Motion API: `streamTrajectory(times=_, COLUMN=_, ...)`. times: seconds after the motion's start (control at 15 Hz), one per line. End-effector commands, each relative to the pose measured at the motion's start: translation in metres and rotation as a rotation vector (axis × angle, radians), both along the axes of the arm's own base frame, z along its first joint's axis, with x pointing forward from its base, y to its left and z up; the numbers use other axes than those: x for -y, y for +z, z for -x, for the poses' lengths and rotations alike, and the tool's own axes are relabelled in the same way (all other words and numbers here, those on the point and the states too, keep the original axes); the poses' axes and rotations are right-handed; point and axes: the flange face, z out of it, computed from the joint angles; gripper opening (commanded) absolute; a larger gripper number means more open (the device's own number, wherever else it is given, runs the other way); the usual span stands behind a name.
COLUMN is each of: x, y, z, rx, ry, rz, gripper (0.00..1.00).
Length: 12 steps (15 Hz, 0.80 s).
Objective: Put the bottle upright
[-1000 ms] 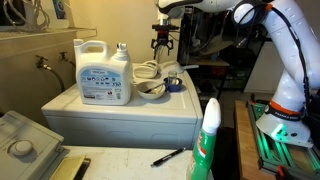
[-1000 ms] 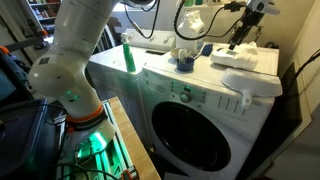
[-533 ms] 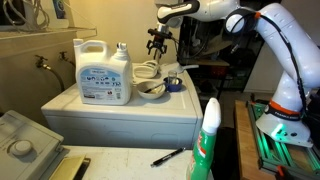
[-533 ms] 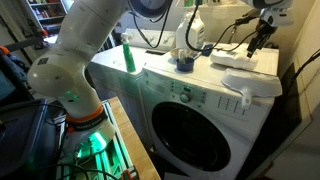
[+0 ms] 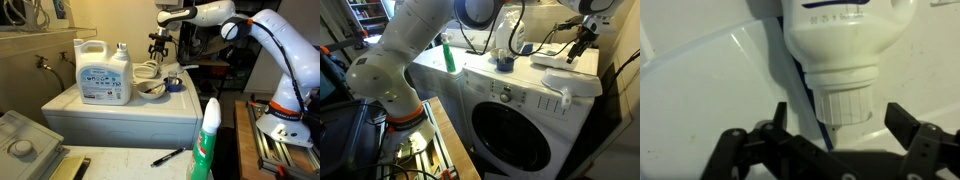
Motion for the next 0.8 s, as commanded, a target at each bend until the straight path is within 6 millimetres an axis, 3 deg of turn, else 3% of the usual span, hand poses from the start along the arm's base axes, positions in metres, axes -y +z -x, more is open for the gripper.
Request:
streamTrajectory(times=0.0, x=0.004, y=-0.016, z=-0.004, rx=-0.025, ry=-0.013, rz=-0.011, gripper=1.00)
streamTrajectory(times=0.27, x=0.005, y=-0.032, z=-0.009, rx=-0.015, ry=-0.022, rz=-0.021, gripper=1.00)
streamTrajectory(times=0.73, x=-0.007, y=-0.041, z=-0.017, rx=-0.001, ry=-0.013, rz=-0.033, gripper=1.00)
